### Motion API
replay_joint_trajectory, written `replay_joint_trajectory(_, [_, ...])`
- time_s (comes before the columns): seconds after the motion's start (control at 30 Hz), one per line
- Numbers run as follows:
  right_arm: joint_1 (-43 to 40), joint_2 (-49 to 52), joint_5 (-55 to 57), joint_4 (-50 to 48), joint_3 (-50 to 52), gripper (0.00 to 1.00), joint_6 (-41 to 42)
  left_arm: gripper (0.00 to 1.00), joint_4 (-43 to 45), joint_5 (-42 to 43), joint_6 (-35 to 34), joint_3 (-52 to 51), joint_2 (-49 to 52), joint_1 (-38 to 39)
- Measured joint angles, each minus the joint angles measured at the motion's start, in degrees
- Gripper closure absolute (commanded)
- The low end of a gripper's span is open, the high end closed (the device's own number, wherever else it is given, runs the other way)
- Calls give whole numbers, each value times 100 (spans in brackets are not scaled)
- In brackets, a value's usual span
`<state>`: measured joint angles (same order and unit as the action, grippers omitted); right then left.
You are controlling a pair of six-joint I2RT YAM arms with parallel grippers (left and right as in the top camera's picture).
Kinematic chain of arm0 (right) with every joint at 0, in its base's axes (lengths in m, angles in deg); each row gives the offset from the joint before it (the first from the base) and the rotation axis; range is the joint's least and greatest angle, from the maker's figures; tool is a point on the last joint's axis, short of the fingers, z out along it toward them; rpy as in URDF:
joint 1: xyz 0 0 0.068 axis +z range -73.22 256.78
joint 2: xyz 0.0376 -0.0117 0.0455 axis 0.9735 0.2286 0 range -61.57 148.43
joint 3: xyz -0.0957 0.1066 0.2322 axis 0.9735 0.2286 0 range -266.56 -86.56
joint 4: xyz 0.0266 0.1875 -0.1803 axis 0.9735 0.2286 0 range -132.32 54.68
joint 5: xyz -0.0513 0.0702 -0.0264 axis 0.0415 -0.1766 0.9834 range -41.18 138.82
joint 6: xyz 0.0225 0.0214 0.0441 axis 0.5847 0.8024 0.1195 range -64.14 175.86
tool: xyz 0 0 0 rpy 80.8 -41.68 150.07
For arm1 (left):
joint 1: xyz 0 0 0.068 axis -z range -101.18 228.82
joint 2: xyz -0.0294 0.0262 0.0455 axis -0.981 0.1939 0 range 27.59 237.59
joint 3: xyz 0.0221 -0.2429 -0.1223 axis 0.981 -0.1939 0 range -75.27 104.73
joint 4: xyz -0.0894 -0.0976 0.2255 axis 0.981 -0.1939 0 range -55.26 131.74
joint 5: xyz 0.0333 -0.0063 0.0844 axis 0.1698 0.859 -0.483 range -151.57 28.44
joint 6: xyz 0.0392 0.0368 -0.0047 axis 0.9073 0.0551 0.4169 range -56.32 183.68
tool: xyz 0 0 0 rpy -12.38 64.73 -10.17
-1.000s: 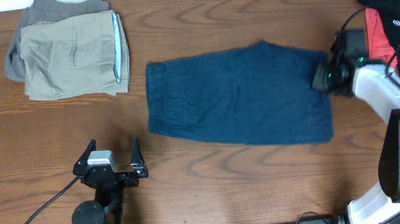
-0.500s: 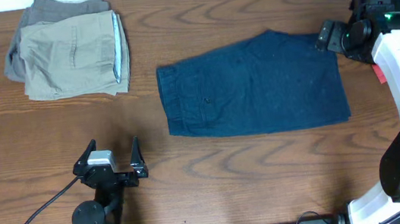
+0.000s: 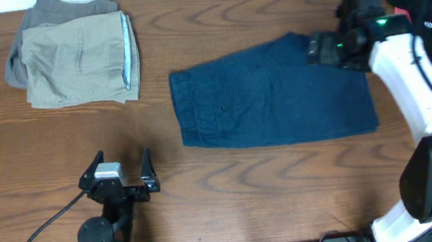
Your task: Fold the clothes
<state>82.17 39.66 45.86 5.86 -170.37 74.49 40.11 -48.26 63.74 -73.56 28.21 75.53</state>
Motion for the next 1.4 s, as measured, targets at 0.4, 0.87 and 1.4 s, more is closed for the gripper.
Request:
replay_joint_trajectory(0.4, [1488, 31, -46, -1547, 1204, 91, 509, 2, 0, 0, -2, 0, 0, 0])
replay_joint_trajectory(0.87, [2302, 750, -339, -2153, 1895, 78, 1344, 2, 0, 0, -2, 0, 0, 0])
replay_joint_trajectory(1.4, [1475, 354, -494, -1126, 1128, 1, 909, 2, 0, 0, 0, 0, 0, 0])
